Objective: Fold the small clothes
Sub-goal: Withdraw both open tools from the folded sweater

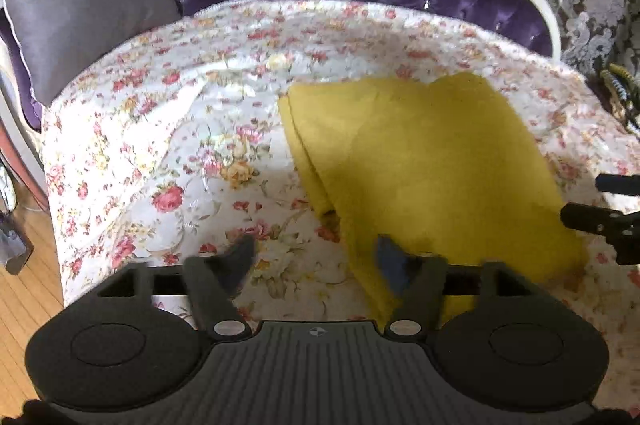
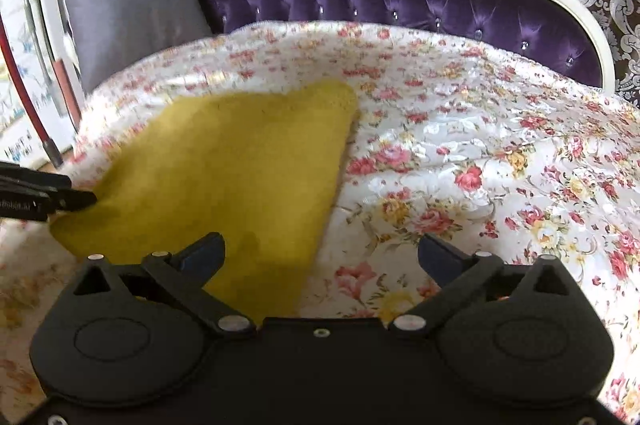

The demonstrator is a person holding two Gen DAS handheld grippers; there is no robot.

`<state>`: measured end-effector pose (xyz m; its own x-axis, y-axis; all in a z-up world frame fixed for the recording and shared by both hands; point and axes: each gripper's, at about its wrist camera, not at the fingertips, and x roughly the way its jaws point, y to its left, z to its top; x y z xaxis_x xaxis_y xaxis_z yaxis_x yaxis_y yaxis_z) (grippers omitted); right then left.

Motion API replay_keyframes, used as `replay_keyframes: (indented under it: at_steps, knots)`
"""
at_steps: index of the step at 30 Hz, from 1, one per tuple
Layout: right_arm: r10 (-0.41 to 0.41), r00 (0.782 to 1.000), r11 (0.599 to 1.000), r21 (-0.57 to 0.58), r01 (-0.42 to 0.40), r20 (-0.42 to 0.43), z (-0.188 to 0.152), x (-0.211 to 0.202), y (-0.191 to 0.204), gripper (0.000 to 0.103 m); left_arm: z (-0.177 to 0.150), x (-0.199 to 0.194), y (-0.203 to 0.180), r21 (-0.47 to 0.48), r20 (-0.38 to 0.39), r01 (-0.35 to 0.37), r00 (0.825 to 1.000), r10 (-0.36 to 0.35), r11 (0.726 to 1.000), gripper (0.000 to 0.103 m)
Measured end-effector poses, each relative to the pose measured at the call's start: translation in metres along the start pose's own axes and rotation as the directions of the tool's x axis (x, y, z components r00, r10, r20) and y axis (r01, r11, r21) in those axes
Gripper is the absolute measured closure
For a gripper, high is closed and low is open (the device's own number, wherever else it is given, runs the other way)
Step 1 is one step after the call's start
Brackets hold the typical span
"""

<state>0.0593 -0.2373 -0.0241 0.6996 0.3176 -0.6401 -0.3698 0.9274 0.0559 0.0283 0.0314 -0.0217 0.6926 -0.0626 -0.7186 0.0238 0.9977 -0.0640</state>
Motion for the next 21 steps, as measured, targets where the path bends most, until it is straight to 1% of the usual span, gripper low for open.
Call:
replay_keyframes:
  at_steps: [1, 2, 5, 8, 10, 12, 14, 16, 17, 19, 20, 21]
  knots:
    - [0.003, 1.000, 1.000, 0.005, -0.003, 0.003, 0.001, -0.003, 0.001, 0.001, -0.001, -0.006, -0.002, -0.003, 0.013, 0.001, 1.000, -0.001, 1.000, 0.014]
    - [0.004, 1.000, 1.000, 0.010, -0.004, 0.004, 0.002, -0.006, 0.003, 0.001, -0.001, -0.011, -0.003, -0.007, 0.024, -0.002, 1.000, 0.002, 1.000, 0.011]
    - [0.036, 0.999, 0.998, 0.051, -0.037, 0.020, 0.005, -0.017, 0.004, 0.001, -0.003, -0.027, -0.008, -0.034, 0.054, -0.009, 0.998, 0.011, 0.999, 0.011]
    - [0.088, 0.995, 0.990, 0.110, -0.092, 0.036, 0.008, -0.029, 0.003, 0.001, -0.002, -0.040, -0.012, -0.071, 0.061, 0.019, 0.998, -0.015, 0.997, 0.011]
    - [0.089, 0.995, 0.989, 0.113, -0.094, 0.043, 0.011, -0.038, 0.007, 0.001, 0.000, -0.051, -0.018, -0.074, 0.071, 0.025, 0.997, -0.019, 0.997, 0.011]
    - [0.073, 0.996, 0.994, 0.080, -0.078, 0.059, 0.014, -0.050, 0.017, 0.001, 0.003, -0.061, -0.028, -0.050, 0.073, -0.011, 0.997, 0.015, 0.999, 0.011]
    - [0.039, 0.996, 0.997, 0.067, -0.044, 0.076, 0.016, -0.062, 0.025, 0.001, 0.007, -0.074, -0.041, -0.005, 0.081, -0.075, 0.994, 0.075, 0.997, 0.012]
    - [-0.034, 0.995, 0.997, 0.067, 0.028, 0.091, 0.017, -0.075, 0.034, 0.001, 0.010, -0.089, -0.052, 0.035, 0.128, -0.144, 0.982, 0.138, 0.989, 0.012]
    - [-0.081, 0.992, 0.995, 0.065, 0.075, 0.100, 0.017, -0.081, 0.037, 0.001, 0.010, -0.096, -0.057, 0.045, 0.157, -0.175, 0.974, 0.166, 0.984, 0.011]
    - [-0.195, 0.973, 0.980, 0.058, 0.189, 0.127, 0.016, -0.092, 0.045, 0.001, 0.011, -0.109, -0.065, 0.048, 0.202, -0.226, 0.956, 0.213, 0.973, 0.011]
    - [-0.238, 0.961, 0.971, 0.052, 0.232, 0.143, 0.016, -0.098, 0.049, 0.001, 0.012, -0.112, -0.067, 0.043, 0.207, -0.234, 0.953, 0.220, 0.971, 0.011]
    - [-0.250, 0.956, 0.968, 0.049, 0.245, 0.152, 0.016, -0.101, 0.050, 0.001, 0.013, -0.115, -0.069, 0.040, 0.203, -0.224, 0.956, 0.212, 0.974, 0.011]
